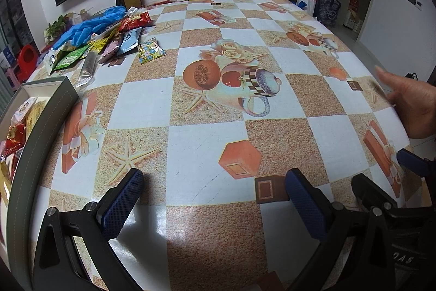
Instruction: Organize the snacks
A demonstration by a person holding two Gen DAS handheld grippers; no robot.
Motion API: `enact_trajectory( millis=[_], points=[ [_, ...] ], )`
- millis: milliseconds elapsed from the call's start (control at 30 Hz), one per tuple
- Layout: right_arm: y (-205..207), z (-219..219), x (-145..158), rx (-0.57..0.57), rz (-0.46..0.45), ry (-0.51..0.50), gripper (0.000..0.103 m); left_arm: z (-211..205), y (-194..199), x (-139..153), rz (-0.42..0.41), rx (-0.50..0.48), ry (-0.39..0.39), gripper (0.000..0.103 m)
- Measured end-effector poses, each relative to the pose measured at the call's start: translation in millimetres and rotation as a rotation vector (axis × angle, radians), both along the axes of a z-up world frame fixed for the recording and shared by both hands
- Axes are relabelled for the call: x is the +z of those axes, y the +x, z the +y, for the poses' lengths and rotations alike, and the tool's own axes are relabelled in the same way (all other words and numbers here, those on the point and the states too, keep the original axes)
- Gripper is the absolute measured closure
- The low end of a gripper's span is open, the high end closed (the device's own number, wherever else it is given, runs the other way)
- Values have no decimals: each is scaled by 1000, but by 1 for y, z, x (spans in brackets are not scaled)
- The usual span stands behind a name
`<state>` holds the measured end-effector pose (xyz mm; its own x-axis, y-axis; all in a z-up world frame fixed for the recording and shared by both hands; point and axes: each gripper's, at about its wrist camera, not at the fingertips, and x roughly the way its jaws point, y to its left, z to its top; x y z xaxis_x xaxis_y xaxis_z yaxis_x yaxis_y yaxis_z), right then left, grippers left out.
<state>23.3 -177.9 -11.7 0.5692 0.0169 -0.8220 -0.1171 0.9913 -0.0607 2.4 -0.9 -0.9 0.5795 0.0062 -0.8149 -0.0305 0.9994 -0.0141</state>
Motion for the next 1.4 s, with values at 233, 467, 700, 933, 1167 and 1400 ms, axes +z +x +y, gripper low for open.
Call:
enact_trajectory(
  millis=[233,467,700,933,1167,1400],
  points=[
    [-23,-7,6,-4,9,28,0,0,1,0,1,0,3,0],
    [-22,-6,6,-4,11,28,0,0,1,0,0,-1,3,0],
    [-24,-7,6,-4,11,28,0,0,0,0,0,0,2,0],
    [-21,-7,6,-3,12,28,0,0,0,0,-1,0,2,0],
    [-23,-7,6,-3,12,28,0,0,1,0,-1,0,2,0],
    [-22,-6,6,-4,13,28,0,0,1,0,-1,0,2,0]
  ],
)
